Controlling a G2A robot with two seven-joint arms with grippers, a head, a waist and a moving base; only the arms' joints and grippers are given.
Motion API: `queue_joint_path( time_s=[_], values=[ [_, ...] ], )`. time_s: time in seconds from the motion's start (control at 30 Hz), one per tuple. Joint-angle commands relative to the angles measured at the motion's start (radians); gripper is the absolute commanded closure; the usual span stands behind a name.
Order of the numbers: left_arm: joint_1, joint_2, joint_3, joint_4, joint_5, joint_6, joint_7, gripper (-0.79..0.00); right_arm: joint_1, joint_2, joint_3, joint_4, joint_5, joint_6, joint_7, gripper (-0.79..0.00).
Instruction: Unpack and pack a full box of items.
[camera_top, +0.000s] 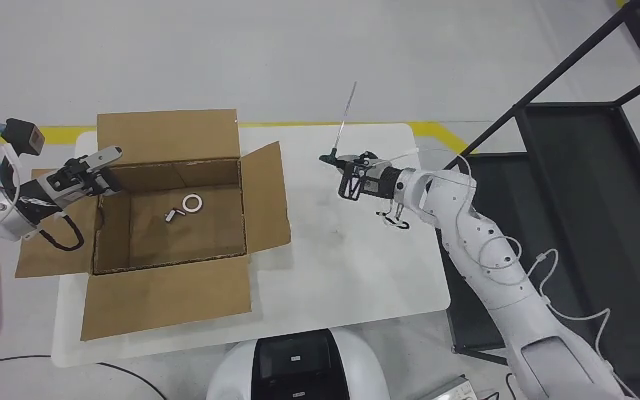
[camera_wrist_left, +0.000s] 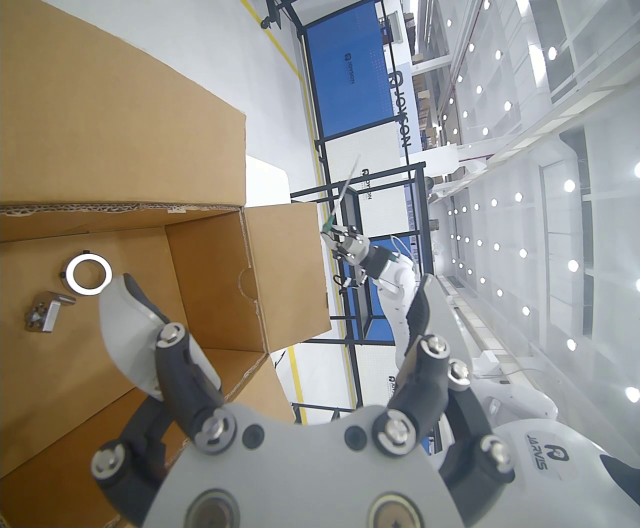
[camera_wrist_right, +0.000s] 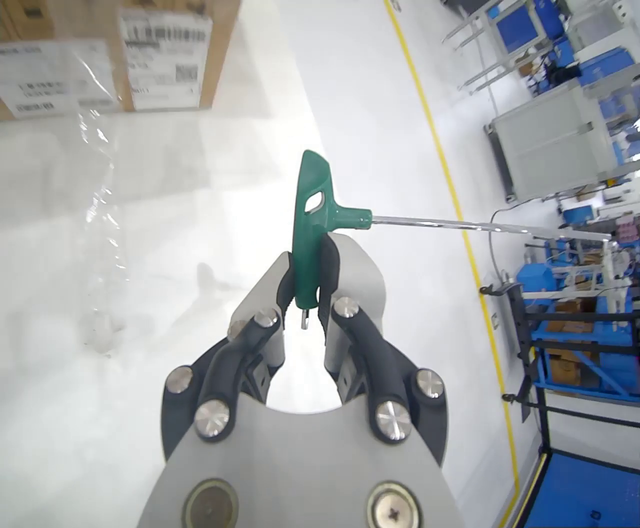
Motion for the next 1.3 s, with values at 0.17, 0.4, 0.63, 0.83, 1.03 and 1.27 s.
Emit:
queue_joint_path(
  time_s=[0.17,0.4,0.63,0.83,1.03,1.27],
  values=[
    [0.0,0.0,0.0,0.0,0.0,0.0,0.0,-0.785,0.01,-0.001,-0.067,-0.196,0.009,-0.13,0.019,0.0],
    [0.0,0.0,0.0,0.0,0.0,0.0,0.0,-0.785,0.184,-0.058,-0.279,-0.102,0.159,-0.196,0.112,0.0],
    [0.022,0.002,-0.036,0.013,0.002,0.003,0.068,-0.785,0.301,-0.114,-0.415,0.004,0.305,-0.205,0.16,0.0],
    [0.057,0.01,-0.108,0.056,0.022,0.026,0.151,-0.785,0.306,-0.123,-0.421,0.024,0.379,-0.209,0.176,0.0],
    [0.082,0.02,-0.187,0.123,0.031,0.048,0.205,-0.785,0.293,-0.12,-0.409,0.016,0.394,-0.21,0.173,0.0],
    [0.148,0.033,-0.282,0.131,0.142,0.112,0.32,-0.785,0.293,-0.12,-0.409,0.016,0.394,-0.21,0.173,0.0]
  ],
)
